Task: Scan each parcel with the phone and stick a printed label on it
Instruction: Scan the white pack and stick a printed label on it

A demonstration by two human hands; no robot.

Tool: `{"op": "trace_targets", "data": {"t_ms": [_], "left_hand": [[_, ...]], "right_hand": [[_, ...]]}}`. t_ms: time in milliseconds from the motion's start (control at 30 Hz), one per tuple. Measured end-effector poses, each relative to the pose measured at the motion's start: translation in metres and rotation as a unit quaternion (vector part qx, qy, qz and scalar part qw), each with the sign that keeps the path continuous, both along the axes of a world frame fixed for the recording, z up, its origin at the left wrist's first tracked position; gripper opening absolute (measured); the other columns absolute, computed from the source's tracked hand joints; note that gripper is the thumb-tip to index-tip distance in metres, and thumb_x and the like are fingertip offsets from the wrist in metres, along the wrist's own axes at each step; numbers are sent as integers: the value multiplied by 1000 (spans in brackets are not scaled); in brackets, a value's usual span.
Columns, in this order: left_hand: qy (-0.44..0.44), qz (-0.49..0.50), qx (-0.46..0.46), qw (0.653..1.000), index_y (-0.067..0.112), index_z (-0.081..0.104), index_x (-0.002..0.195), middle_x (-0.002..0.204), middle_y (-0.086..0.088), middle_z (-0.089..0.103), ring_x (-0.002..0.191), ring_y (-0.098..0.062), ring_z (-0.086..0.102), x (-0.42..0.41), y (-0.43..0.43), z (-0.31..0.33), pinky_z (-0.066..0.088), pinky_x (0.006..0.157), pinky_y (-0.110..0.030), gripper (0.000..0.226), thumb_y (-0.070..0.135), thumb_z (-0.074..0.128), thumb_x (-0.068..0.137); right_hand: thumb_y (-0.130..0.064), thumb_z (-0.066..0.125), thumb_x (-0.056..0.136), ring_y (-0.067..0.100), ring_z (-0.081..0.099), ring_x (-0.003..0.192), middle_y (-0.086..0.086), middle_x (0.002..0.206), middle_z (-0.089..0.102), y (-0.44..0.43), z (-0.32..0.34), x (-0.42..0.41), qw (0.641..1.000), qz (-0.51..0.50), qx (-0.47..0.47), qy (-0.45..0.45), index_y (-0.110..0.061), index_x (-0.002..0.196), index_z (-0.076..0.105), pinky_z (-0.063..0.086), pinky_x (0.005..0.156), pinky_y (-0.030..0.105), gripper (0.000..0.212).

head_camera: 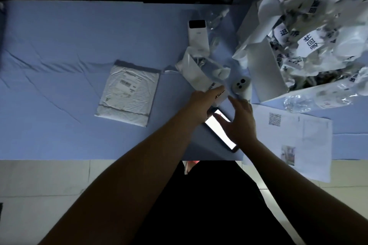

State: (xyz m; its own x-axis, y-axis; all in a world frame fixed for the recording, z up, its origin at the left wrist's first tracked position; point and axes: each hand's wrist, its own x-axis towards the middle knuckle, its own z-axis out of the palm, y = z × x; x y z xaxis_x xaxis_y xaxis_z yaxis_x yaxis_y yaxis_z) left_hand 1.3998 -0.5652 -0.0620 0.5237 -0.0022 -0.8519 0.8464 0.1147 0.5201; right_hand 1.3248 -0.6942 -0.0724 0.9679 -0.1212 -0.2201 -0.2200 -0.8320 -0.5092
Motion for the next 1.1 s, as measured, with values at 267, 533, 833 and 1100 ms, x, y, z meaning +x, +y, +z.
{"op": "trace_targets", "data": {"t_ms": [267,533,833,1100], "left_hand": [[-241,62,98,963,12,74,102,105,-8,76,84,-7,72,7,8,20,60,69,-20,26,2,81,79],[-415,23,125,901,21,65,128,119,-4,70,96,-10,72,17,69,79,62,74,-28,51,4,76,82],[-504,-6,119,855,24,51,143,94,14,73,88,-19,74,14,108,117,58,76,-22,68,-2,73,84],[-593,-96,289,745,13,57,136,133,0,44,97,-3,60,2,135,122,53,78,-11,56,21,79,85]], "right_hand": [[-22,79,88,27,56,122,12,132,62,9,34,57,988,23,136,-63,-7,137,57,43,105,35,55],[-8,81,85,15,72,96,7,108,74,29,88,83,934,75,333,-105,-4,121,61,58,89,26,42],[-8,80,85,3,71,88,-3,100,74,59,109,75,935,123,312,-117,-14,127,58,56,78,16,47],[-16,60,102,10,73,90,0,99,76,90,129,67,919,56,371,-123,-12,106,72,59,79,25,13]]}}
